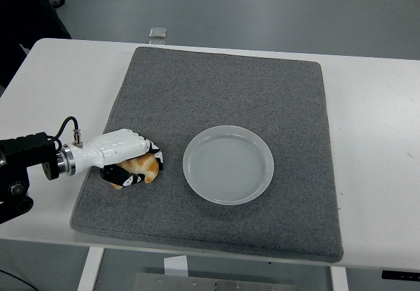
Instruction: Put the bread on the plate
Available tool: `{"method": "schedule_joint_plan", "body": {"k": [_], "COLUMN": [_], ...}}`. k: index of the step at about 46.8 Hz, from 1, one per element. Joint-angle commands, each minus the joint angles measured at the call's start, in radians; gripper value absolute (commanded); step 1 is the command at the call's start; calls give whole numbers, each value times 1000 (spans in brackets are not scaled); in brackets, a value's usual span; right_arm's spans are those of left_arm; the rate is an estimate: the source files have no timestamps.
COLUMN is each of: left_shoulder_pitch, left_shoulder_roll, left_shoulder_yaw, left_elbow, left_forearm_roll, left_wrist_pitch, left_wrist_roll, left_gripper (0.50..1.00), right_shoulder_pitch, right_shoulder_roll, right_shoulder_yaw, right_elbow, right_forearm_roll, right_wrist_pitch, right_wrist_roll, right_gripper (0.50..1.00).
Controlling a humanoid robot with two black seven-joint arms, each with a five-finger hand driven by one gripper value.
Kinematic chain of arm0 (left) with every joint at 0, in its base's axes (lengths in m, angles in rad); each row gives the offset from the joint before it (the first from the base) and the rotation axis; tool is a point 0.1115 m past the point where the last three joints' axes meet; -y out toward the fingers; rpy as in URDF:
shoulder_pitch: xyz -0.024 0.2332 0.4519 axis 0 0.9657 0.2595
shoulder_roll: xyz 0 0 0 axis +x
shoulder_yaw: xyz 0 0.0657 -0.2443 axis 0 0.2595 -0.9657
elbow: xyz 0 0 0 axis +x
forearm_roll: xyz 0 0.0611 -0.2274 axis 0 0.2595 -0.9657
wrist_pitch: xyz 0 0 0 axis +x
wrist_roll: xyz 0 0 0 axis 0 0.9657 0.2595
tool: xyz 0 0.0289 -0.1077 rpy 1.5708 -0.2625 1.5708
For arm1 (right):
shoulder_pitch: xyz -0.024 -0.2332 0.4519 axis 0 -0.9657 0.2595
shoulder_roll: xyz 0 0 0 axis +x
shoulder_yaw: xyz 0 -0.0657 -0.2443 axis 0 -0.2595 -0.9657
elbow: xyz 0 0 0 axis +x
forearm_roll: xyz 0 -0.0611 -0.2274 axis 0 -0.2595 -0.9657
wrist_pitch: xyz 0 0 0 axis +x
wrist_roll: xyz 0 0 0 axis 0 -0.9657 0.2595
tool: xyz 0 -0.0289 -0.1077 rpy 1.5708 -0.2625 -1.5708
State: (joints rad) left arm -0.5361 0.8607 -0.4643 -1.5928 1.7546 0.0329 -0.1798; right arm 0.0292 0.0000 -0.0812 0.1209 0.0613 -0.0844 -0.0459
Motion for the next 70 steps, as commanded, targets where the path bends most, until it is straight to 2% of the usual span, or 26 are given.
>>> {"method": "schedule_joint_plan", "body": {"k": [1, 25, 31, 36, 42, 50, 62, 64, 70], "left_shoulder_pitch": [-16, -145, -211, -266, -370, -487, -590, -604, -633], "left_shoulder_roll": [1, -6, 4, 15, 35, 26, 18, 9, -86], "left_shoulder_yaw": [0, -13, -22, -56, -71, -71, -68, -68, -68], "left_elbow": [2, 4, 5, 10, 34, 77, 83, 83, 83], "left_forearm_roll": [2, -35, -75, -173, -257, -283, -287, -287, -287], "left_wrist_pitch": [1, -19, -64, -102, -178, -281, -330, -341, -375], "left_wrist_roll": [0, 0, 0, 0, 0, 0, 0, 0, 0], "left_gripper": [500, 500, 500, 500, 500, 500, 500, 500, 500], "right_shoulder_pitch": [0, 0, 0, 0, 0, 0, 0, 0, 0], "right_shoulder_roll": [0, 0, 0, 0, 0, 0, 0, 0, 0], "right_shoulder_yaw": [0, 0, 0, 0, 1, 0, 1, 0, 1], "right_elbow": [0, 0, 0, 0, -1, 0, 0, 0, 0], "right_forearm_roll": [0, 0, 0, 0, 0, 0, 0, 0, 0], "right_wrist_pitch": [0, 0, 0, 0, 0, 0, 0, 0, 0], "right_wrist_roll": [0, 0, 0, 0, 0, 0, 0, 0, 0], "right_gripper": [952, 952, 952, 954, 952, 952, 952, 952, 952]}}
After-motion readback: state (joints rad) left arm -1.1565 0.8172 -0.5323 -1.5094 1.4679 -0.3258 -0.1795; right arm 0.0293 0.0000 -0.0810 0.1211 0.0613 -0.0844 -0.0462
